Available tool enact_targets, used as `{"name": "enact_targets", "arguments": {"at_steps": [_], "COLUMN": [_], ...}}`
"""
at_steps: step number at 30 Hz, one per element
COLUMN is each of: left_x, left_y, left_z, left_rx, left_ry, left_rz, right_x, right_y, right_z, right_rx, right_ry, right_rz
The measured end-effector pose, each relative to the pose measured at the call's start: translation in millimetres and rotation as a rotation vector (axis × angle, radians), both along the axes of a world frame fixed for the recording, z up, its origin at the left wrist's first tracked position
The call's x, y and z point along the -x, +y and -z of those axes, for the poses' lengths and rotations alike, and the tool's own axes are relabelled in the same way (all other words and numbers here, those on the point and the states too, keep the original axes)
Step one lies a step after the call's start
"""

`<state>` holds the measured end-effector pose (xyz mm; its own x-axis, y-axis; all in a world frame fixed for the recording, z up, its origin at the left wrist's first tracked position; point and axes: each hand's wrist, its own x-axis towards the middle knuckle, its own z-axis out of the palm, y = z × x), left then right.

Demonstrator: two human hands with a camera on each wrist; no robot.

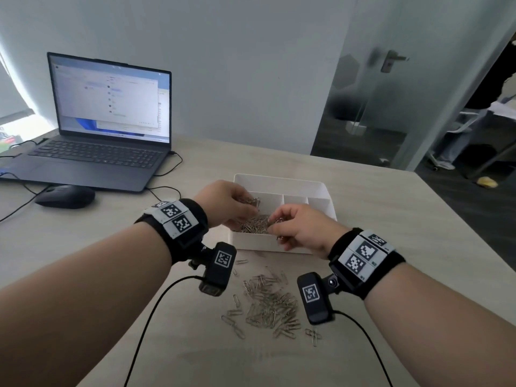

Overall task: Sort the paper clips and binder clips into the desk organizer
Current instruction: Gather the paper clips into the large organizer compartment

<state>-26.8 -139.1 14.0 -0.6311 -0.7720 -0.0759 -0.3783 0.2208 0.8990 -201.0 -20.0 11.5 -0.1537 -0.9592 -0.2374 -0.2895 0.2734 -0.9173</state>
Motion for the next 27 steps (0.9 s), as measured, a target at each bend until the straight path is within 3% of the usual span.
{"name": "enact_targets", "arguments": {"at_steps": [8,17,22,27], "left_x": [15.8,4.1,-7.1,-19.1], "left_y": [-9.6,-1.6,12.4,34.2], "left_z": [6.3,8.4,11.8,13.8], "left_rx": [0.086,0.193,0.255,0.313], "left_ry": [-0.104,-0.129,-0.207,-0.385], "left_rz": [-0.108,-0.094,-0.030,0.132], "right_x": [-14.1,-22.1,-21.0,-23.6], "right_y": [-41.8,-45.1,-26.4,10.4], "right_z": [4.9,13.4,12.5,9.9], "right_rx": [0.070,0.061,0.108,0.288], "right_ry": [0.171,0.334,0.424,0.494], "right_rz": [0.168,0.147,0.097,0.117]}}
